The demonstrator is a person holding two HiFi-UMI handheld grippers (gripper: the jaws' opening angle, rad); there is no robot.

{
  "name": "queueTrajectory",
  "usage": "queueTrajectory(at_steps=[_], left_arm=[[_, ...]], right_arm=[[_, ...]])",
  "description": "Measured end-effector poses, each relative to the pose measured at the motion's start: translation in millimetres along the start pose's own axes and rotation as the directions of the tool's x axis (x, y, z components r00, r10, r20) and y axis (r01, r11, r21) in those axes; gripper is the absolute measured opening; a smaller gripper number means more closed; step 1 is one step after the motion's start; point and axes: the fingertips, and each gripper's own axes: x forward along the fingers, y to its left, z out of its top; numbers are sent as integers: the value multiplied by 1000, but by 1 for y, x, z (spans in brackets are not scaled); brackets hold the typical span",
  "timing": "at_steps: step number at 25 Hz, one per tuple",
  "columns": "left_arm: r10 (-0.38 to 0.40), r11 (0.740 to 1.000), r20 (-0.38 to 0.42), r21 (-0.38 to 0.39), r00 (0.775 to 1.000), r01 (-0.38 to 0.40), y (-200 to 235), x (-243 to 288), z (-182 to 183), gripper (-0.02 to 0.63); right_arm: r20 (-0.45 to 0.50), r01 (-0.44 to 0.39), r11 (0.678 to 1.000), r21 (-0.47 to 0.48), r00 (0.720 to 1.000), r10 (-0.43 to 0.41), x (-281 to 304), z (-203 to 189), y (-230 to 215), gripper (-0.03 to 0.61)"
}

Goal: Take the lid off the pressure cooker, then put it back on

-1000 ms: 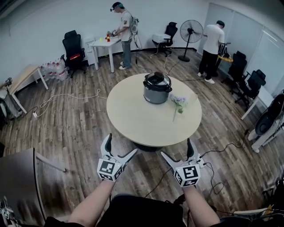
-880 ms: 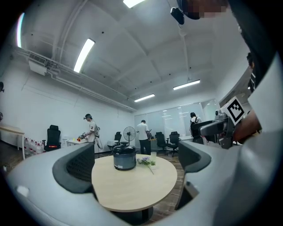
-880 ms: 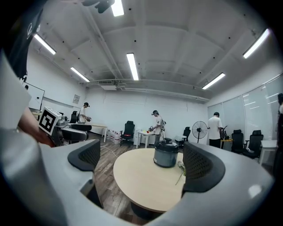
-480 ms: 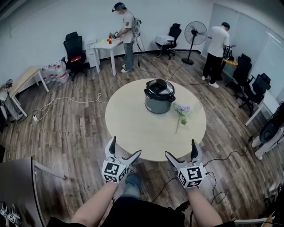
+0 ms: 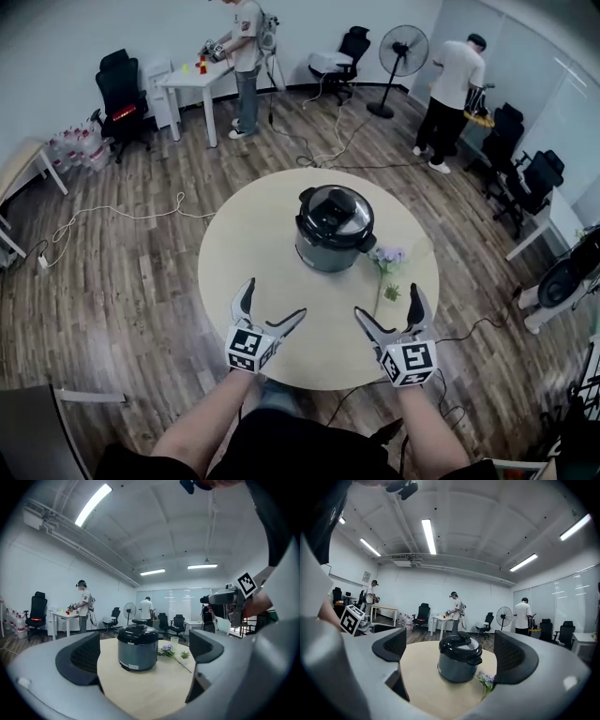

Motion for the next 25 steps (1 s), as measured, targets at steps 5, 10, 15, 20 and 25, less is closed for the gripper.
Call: queueTrajectory(at_steps=[5, 10, 15, 20, 25], left_arm=[[-87, 996, -44, -29, 995, 85, 48, 83, -22, 588], [-182, 983, -120, -37, 976, 179, 66, 145, -61, 588], [-257, 966, -201, -52, 945, 251, 67, 186, -92, 589], [-282, 959, -237, -64, 930, 274, 75, 219, -114, 589], [-304, 953, -292, -78, 907, 294, 72, 242, -140, 589]], right_arm=[[-59, 10, 1000, 11, 998, -10, 89, -6, -27, 594], [-157, -29, 999, -20, 987, 26, 152, -24, -43, 594], [-227, -90, 994, -57, 971, 75, 197, -28, -56, 592], [-328, -186, 979, -88, 933, 148, 243, -37, -70, 591], [-426, -316, 943, -106, 871, 244, 288, -43, -80, 589]])
